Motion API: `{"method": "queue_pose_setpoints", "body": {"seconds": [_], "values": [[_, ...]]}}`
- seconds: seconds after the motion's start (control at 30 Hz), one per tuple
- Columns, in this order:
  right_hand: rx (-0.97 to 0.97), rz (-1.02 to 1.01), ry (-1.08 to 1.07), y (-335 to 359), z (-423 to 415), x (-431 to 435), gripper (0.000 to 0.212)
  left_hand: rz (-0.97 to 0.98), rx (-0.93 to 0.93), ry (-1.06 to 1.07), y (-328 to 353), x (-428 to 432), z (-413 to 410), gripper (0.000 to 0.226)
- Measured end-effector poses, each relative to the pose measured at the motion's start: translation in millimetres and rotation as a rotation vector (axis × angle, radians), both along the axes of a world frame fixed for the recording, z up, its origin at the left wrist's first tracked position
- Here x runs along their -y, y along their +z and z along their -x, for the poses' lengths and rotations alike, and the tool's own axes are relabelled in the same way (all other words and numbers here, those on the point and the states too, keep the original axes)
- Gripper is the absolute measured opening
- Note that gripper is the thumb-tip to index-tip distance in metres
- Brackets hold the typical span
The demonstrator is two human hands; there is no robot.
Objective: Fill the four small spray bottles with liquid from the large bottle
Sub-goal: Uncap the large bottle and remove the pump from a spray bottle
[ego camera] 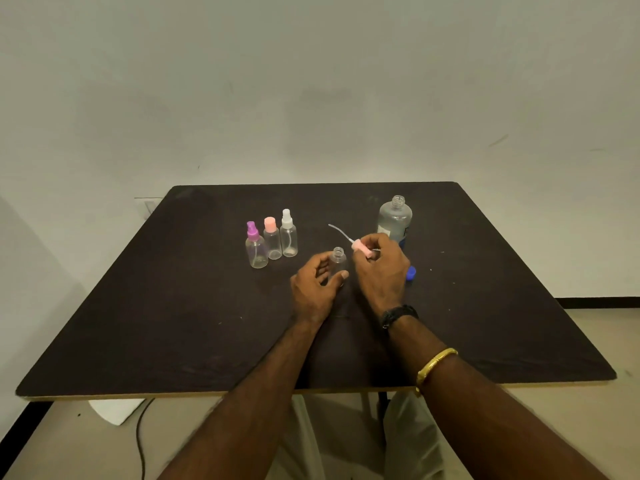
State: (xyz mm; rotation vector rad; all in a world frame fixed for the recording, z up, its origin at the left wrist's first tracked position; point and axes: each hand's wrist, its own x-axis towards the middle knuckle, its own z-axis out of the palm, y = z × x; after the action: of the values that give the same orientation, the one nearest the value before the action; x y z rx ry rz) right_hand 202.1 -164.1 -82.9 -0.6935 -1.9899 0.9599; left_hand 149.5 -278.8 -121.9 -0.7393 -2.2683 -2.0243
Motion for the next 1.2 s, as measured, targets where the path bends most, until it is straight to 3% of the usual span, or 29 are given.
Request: {"method": "queue_pose_setpoints", "body": {"seconds": [0.3,0.53,0.77,0.97,1.2], "values": [[0.388,-0.006,-0.032,-19.1,-15.0,1.5,0.019,0.089,-0.04,0.021,0.0,0.0,1.1,0.049],[0.467,-0.026,-0.027,-17.5,-13.6,3.3,0.02,0.073,-0.007,0.026,-2.1,-1.2,1.5,0.05],[0.382,-0.037,0.033,-11.3,-19.9,2.1,0.016,0.069,0.02,0.022,-0.3,-1.6,0.8,0.05],[-0.057,-0.114,-0.1,3.9,-15.3,-13.8,0.018,0.071,0.008,0.02,-0.4,-1.0,-0.1,0.048],[-0.091,-0.039,-0.183,14.5,0.0,-38.3,0.055,0.064,0.013,0.015,-2.0,-1.7,1.2,0.051]]}}
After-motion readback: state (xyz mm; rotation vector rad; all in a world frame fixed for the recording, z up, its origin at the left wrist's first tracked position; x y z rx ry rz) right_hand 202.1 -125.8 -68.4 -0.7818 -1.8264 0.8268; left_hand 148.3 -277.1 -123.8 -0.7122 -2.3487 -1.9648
